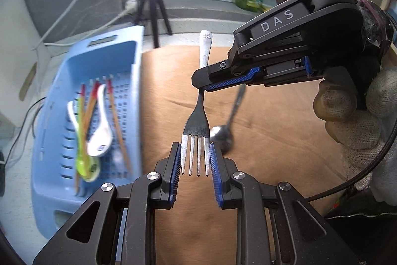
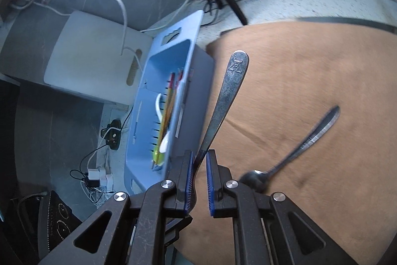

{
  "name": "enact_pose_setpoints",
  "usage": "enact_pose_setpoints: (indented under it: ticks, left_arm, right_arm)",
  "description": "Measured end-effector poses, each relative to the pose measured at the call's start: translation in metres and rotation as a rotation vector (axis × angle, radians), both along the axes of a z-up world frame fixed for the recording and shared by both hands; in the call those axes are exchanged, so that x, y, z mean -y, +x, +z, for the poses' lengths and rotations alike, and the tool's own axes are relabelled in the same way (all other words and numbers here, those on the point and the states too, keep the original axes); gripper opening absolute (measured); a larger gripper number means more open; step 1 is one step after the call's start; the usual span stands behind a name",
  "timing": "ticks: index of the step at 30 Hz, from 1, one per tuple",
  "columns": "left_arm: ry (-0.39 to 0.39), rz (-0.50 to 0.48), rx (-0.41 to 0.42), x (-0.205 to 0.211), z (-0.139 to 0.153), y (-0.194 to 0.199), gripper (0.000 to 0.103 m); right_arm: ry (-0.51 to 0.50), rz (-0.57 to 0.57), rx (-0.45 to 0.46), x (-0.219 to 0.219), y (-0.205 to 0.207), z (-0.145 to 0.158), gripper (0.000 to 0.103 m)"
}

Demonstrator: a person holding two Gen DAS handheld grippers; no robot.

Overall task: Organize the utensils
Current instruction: 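Carry the fork into the blue basket and open the left tool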

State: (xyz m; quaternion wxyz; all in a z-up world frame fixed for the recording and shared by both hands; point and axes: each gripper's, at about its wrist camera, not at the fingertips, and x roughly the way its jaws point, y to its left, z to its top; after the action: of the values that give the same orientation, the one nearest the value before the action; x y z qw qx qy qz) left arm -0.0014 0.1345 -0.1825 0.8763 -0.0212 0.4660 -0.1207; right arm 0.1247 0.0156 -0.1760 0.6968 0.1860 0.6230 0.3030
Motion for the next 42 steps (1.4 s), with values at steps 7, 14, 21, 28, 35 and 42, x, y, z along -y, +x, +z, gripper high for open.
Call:
enact_pose_setpoints:
  ticks: [7,14,21,28,35,42]
  left_arm:
    - [-0.018,0.072,0.008,-0.039,0.000,0.008,0.022]
    - [-0.034,0.115,-0.023,-0.067,-0.012,0.022,0.022]
    - [-0.055,0.125,-0.055,-0.080,-0.024,0.032,0.022]
    - [-0.070,0.122,-0.068,-0.084,-0.028,0.041,0.022]
    - [-0.076,0.144,-0.077,-0.086,-0.030,0.043,0.025]
    - [-0.066,0.169,-0.064,-0.088,-0.017,0.037,0.025]
  right_arm:
    - [-0.017,0.069,0.038,-0.049,0.013,0.008,0.009]
    - [-0.059,0.126,0.059,-0.097,0.029,0.003,0.009]
    - [-0.095,0.151,0.049,-0.116,0.039,-0.011,0.008]
    - [-0.124,0.158,0.060,-0.118,0.045,-0.015,0.011]
    - [-0.119,0.157,0.107,-0.113,0.050,-0.003,0.011]
    - [-0.107,0.154,0.128,-0.106,0.050,0.006,0.012]
